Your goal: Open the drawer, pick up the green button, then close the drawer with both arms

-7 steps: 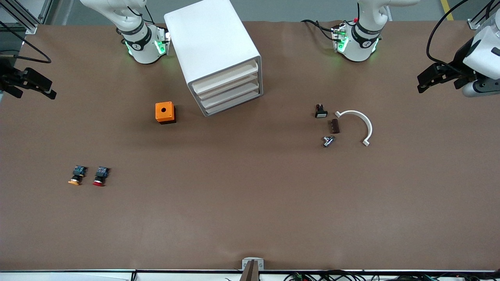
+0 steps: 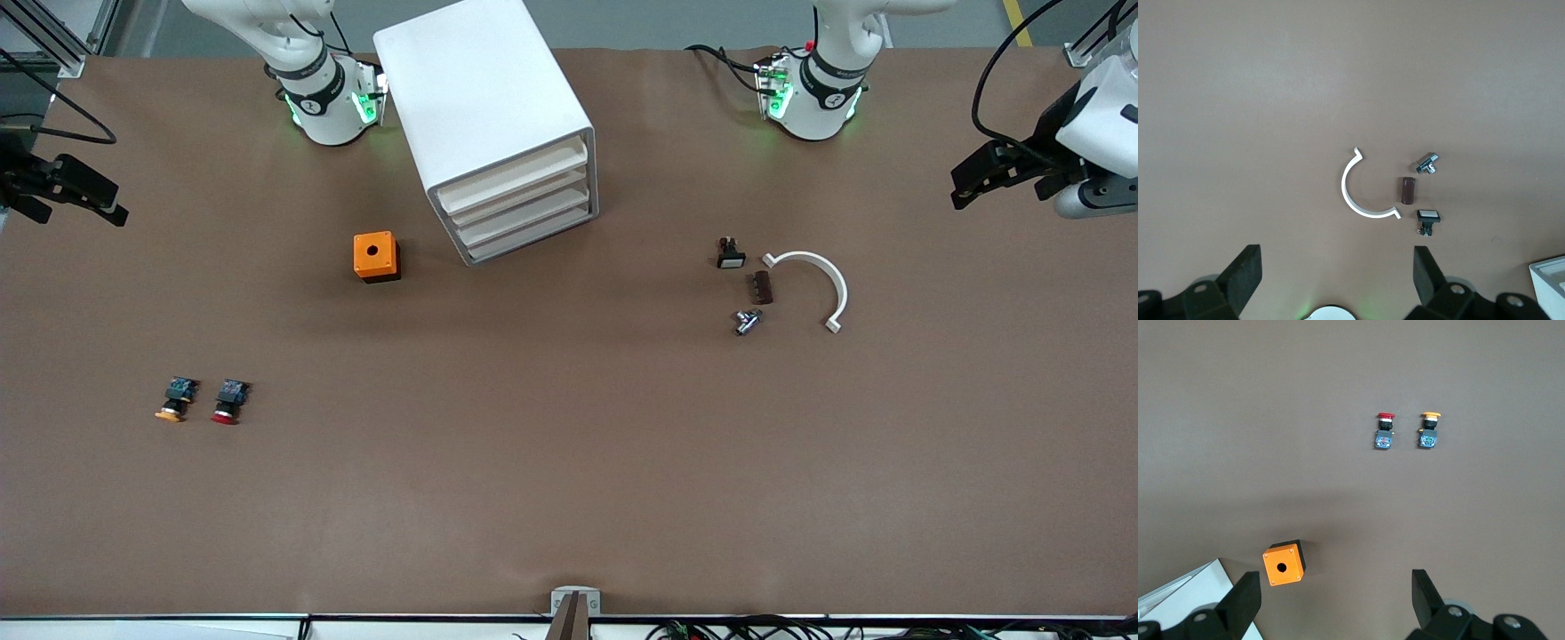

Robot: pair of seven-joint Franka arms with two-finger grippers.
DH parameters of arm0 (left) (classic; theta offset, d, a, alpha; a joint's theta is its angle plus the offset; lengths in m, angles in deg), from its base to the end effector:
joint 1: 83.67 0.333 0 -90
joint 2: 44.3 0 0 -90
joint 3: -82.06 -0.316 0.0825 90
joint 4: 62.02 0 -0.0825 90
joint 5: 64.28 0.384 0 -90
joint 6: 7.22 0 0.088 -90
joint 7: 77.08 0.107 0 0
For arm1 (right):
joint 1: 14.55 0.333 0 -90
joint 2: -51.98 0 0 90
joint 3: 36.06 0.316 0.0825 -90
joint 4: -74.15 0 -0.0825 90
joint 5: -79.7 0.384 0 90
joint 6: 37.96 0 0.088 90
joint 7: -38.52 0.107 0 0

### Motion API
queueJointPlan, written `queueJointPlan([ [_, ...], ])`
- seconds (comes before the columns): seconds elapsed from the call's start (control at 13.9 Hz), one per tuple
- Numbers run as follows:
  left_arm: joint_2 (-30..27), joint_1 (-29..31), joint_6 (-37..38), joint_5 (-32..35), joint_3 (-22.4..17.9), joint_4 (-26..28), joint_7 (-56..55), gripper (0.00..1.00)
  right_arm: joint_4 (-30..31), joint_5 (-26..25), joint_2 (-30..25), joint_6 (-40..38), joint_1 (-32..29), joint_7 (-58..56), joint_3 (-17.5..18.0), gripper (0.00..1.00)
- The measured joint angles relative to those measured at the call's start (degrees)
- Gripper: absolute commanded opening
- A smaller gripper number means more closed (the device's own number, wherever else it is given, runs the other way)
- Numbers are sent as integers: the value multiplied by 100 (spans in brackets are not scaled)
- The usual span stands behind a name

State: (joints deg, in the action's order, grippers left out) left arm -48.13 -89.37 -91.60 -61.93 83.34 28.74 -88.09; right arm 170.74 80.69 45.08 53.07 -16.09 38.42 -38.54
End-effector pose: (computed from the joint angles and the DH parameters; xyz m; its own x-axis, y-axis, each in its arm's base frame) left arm 0.5200 -0.0594 0.6460 0.9966 0.0743 -0.0355 0.0725 -0.9961 -0.0501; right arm 0.5168 -0.0359 0.6362 0.9974 -0.0685 0.0233 -0.0679 -0.9974 -0.0224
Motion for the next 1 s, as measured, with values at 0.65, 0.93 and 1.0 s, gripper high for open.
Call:
queueJointPlan([
  [0.65, 1166, -82, -162, -87, 359, -68, -595, 100, 1, 0, -1, 77, 0, 0, -4, 100],
  [0.93, 1705, -142, -795, -304, 648, -75, -1489, 100, 2, 0, -2, 84, 0, 0, -8, 100],
  [1.0, 1860, -186, -954, -414, 669, -76, -1719, 100, 2, 0, -3, 84, 0, 0, -8, 100],
])
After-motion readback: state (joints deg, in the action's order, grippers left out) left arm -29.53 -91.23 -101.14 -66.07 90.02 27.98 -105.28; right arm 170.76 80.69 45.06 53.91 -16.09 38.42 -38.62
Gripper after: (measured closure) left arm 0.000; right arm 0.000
